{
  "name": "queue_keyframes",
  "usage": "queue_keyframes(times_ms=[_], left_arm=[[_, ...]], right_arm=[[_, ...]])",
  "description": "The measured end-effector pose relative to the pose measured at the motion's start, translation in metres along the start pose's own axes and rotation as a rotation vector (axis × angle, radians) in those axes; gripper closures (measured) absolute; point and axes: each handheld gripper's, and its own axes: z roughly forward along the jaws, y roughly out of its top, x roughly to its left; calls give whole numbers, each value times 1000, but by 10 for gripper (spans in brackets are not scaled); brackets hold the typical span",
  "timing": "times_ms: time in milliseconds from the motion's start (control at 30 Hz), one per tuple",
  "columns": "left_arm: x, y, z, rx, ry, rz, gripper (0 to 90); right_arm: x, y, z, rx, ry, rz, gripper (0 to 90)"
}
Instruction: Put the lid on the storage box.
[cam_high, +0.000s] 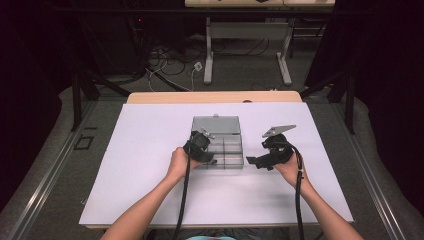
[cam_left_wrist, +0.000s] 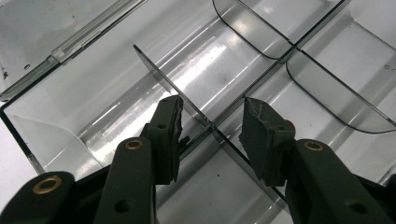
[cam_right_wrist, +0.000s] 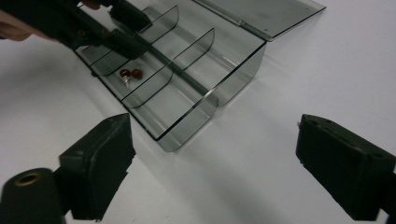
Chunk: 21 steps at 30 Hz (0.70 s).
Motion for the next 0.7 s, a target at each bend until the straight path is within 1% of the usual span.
queue_keyframes(times_ms=[33,100,200,233,267,300,333,367,433,500,567,667,700], left_arm=[[0,0,0,-1,-2,0,580],[1,0,0,-3,-5,0,581],[1,-1,0,-3,-8,1,582],[1,-1,0,-3,-9,1,582],[1,-1,0,-3,-12,-2,582],[1,-1,0,-3,-13,-1,582],[1,-1,0,-4,-12,-2,582],[1,-1,0,-3,-14,0,582],[1,-1,0,-5,-13,-2,582],[1,-1,0,-4,-13,0,582],[2,-1,0,-4,-12,2,582],[2,0,0,-1,-9,9,582],[2,0,0,-1,-10,7,582]], right_arm=[[-1,2,1,-1,-18,3,164],[-4,5,4,-6,-39,10,245],[-7,11,10,-3,-67,8,329],[-9,13,12,-5,-63,13,352],[-10,16,14,-9,-71,18,386],[-11,17,15,-12,-71,36,418],[-13,19,16,-20,-63,51,432],[-14,22,16,-25,-74,53,456],[-18,26,18,-28,-77,60,492],[-21,30,21,-35,-99,57,545],[-24,32,25,-34,-106,56,657],[-26,37,33,-27,-106,57,726],[-26,39,36,-29,-112,47,752]])
